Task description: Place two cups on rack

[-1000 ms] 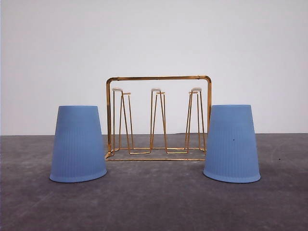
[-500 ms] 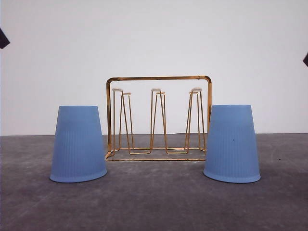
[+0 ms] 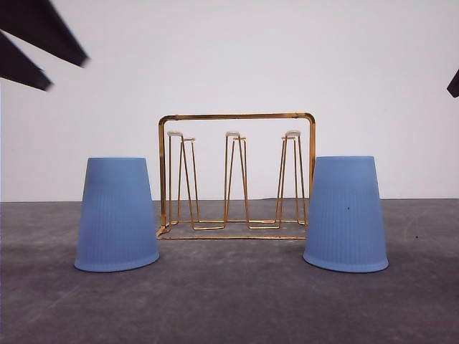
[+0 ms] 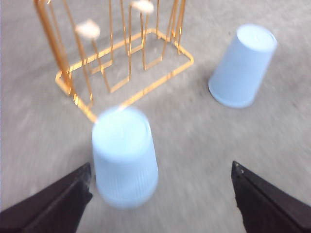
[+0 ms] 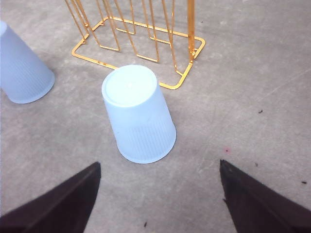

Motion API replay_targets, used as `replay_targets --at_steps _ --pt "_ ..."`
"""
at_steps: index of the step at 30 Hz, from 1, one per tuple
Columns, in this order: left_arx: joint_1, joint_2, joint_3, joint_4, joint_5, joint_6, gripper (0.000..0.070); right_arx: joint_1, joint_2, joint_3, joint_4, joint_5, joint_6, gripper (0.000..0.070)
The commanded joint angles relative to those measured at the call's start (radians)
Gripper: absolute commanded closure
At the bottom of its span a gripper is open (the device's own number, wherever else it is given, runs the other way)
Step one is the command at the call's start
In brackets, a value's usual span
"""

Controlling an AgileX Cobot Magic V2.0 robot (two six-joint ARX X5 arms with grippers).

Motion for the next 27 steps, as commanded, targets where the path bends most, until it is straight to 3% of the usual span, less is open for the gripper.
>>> replay_targets --at_steps 1,8,20,22,25,27 --pt "-0.007 0.051 0.016 0.063 0.000 0.014 0.0143 0.003 0.003 0.014 0.010 0.003 -0.008 0.0207" --pt "-0.007 0.257 0.016 0.219 -0.026 0.013 0.0141 0.004 0.003 0.014 0.010 0.003 -0.008 0.0207" --pt "-0.011 0.483 0.016 0.257 -0.026 0.013 0.0146 0.003 0.003 0.014 0.010 0.003 -0.008 0.0208" --pt "-0.012 0.487 0.016 0.261 -0.026 0.014 0.0185 0.003 0.003 0.014 0.010 0.003 -0.008 0.0208" --pt "-0.011 0.482 0.019 0.261 -0.026 0.013 0.0397 0.003 0.003 0.014 0.010 0.003 -0.008 0.0207" --pt "-0.011 0.475 0.023 0.259 -0.026 0.013 0.0442 0.003 0.003 0.014 0.010 0.003 -0.008 0.0208"
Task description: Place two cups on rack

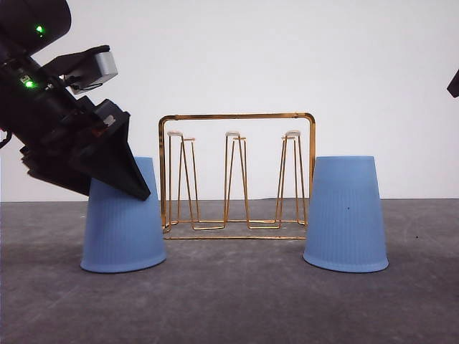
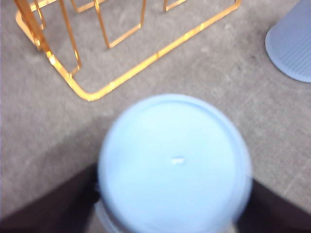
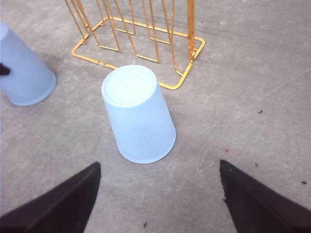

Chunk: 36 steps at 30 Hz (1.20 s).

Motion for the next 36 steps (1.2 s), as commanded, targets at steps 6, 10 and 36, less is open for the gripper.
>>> replay_targets --at_steps 6,10,36 --pt "-0.010 -0.035 0.038 -0.043 0.009 -0.015 0.0430 0.003 0.003 0.014 0.010 0.003 -0.008 0.0208" --pt "-0.010 -0.083 0.089 -0.117 0.009 -0.050 0.0431 0.003 0.003 0.014 0.010 0.003 -0.008 0.0208" --pt "-0.011 -0.019 0.351 -0.013 -0.151 -0.155 0.0430 0.003 0.003 0.014 0.021 0.003 -0.008 0.0208"
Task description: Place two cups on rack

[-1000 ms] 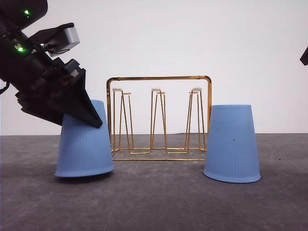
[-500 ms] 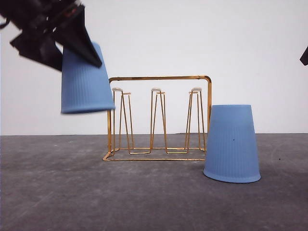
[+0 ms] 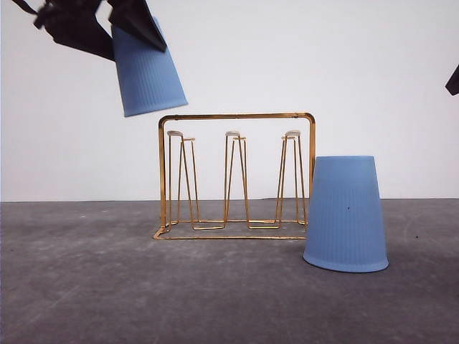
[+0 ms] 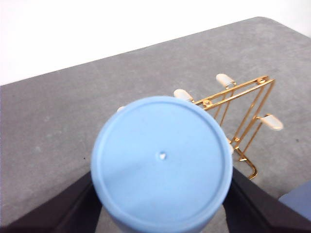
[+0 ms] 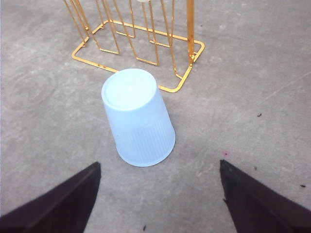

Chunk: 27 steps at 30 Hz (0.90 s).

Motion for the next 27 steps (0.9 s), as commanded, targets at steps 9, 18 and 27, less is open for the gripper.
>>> replay_targets --at_steps 9,18,27 --pt "-0.008 0.197 0.024 0.089 -0.002 -0.003 0.0430 0.003 0.003 0.014 0.011 0.003 -0.008 0.0208" --pt "-0.028 0.316 0.024 0.103 -0.002 0.002 0.0337 0.004 0.003 0.014 0.013 0.003 -0.008 0.0208" --pt "-0.041 0.269 0.064 -0.066 -0.002 -0.025 0.0176 0.003 0.003 0.014 0.013 0.002 -0.008 0.0208"
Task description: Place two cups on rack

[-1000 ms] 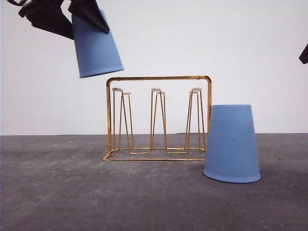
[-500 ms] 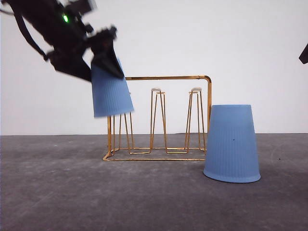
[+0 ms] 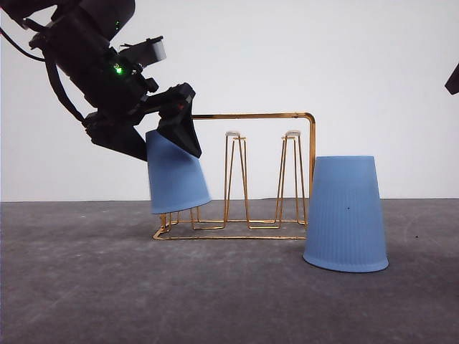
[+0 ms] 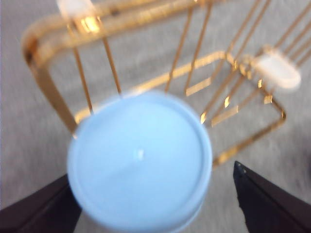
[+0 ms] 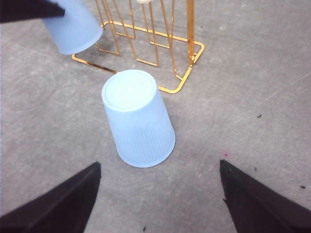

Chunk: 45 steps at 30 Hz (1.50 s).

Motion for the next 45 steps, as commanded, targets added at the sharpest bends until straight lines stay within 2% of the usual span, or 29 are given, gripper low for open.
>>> replay_targets --at_steps 1,3,6,9,11,17,27,31,33,38,42,43,45 --pt "-0.003 -0.038 0.055 -0.094 0.001 -0.024 0.0208 0.003 0.003 0.014 0.010 0.002 -0.008 0.0207" --pt "0.001 -0.075 0.099 -0.234 0.005 -0.025 0.0244 0.004 0.003 0.014 0.010 -0.005 -0.008 0.0207" --pt "0.004 -0.134 0.138 -0.387 0.035 -0.033 0.0243 0.004 0.004 0.014 0.009 -0.010 -0.007 0.0207" --pt "0.010 -0.201 0.137 -0.479 0.074 -0.119 0.0249 0.004 0.013 0.014 0.011 -0.038 0.000 0.0208" --pt "0.011 -0.243 0.119 -0.512 0.078 -0.149 0.0271 0.004 0.030 0.014 0.011 -0.048 0.004 0.0208" --pt "0.016 -0.383 -0.055 -0.496 0.076 -0.202 0.0274 0.028 0.114 0.014 0.075 -0.058 0.004 0.0207" --pt "0.044 -0.566 -0.330 -0.470 0.075 -0.282 0.0274 0.098 0.361 0.014 0.361 -0.057 0.020 0.0197" --pt "0.044 -0.586 -0.350 -0.467 0.074 -0.283 0.0274 0.128 0.473 0.014 0.472 -0.056 0.019 0.0107" --pt "0.044 -0.587 -0.350 -0.464 0.074 -0.286 0.0274 0.139 0.532 0.014 0.532 -0.056 0.018 0.0085" --pt "0.044 -0.588 -0.350 -0.462 0.074 -0.286 0.0274 0.155 0.677 0.014 0.667 -0.048 0.018 0.0083" --pt "0.044 -0.588 -0.350 -0.462 0.074 -0.286 0.0274 0.158 0.762 0.014 0.721 -0.048 0.018 0.0087" --pt "0.044 -0.588 -0.350 -0.462 0.074 -0.286 0.0274 0.159 0.775 0.014 0.724 -0.048 0.018 0.0097" --pt "0.044 -0.588 -0.350 -0.462 0.073 -0.286 0.0274 0.159 0.791 0.014 0.721 -0.049 0.018 0.0170"
